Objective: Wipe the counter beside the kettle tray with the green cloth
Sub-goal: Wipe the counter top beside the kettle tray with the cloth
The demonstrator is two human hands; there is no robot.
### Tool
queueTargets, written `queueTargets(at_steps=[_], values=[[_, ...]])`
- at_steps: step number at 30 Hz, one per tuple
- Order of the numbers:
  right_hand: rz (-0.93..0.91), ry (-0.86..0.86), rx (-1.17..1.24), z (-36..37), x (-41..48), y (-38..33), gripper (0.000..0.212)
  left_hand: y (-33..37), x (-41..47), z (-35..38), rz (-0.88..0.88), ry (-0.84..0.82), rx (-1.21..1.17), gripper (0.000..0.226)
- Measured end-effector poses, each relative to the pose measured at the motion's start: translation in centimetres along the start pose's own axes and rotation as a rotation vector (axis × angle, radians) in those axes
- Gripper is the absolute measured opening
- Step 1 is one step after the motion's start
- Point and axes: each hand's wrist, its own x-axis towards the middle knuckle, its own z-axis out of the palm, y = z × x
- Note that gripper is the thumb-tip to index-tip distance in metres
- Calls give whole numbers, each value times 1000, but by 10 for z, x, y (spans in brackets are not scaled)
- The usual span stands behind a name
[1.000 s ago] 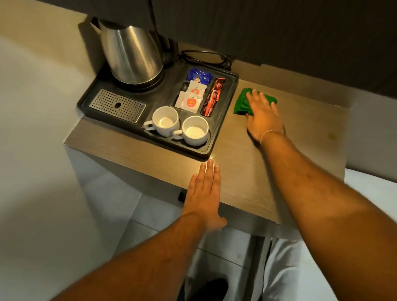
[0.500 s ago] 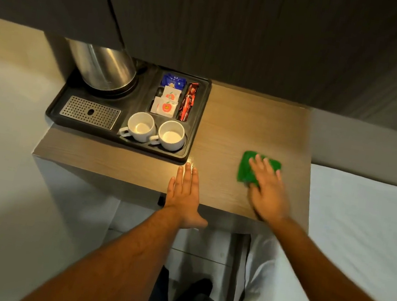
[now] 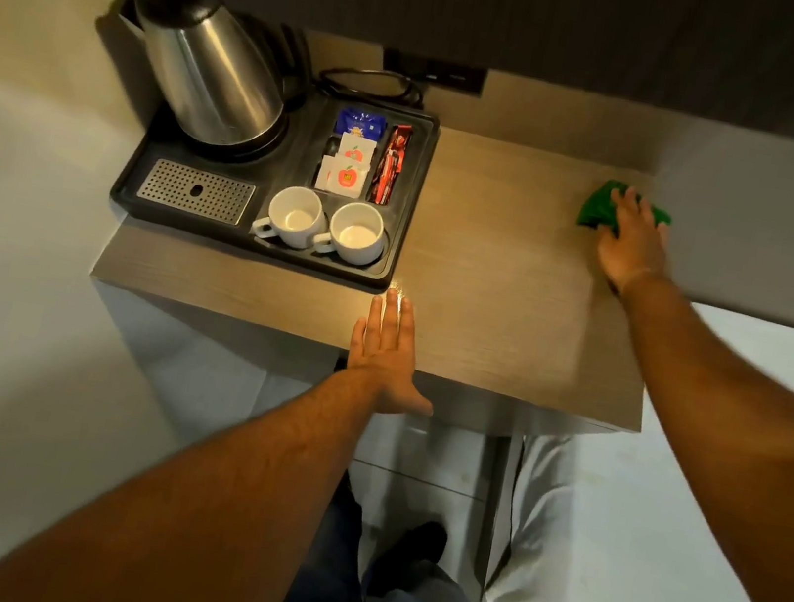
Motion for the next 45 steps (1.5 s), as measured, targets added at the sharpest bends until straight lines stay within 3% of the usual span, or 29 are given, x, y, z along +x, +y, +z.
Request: queueTargets(at_steps=[4,9,11,14,20,26,29,33,36,41,45], values=[[-71,-54,-25,10,8,-36,62,-5,1,-3,7,-23,-22,165],[-393,-133,24,56,-144,-54,78,-10,2,-13,36,-122,-35,165],[-413,-135,26,71,-214,-37,85,-9,2,-14,33,-133,-43,164],[-269,-104,-8,67,-272,9,91,-8,0,-14,48,-138,-41,164],[-18,32,-40,19,-164,34,65,-8,2,-12,43,-122,-33,164],[58,10,9,7,15,-22,61,-13,8,-5,60,-85,-36,166],[-30,-52,13,18,45,-66,61,-14,12,-3,68,-83,-37,166],[-266,-95,35,55,-16,-116,69,-15,11,-2,87,-78,-38,164],[-332,-97,54,83,-101,-129,76,-12,8,-2,85,-81,-38,160],[-328,-95,23,109,-204,-135,83,-5,0,-3,73,-43,5,154],[-279,-95,19,109,-224,-141,75,-14,-13,-2,81,95,37,138]])
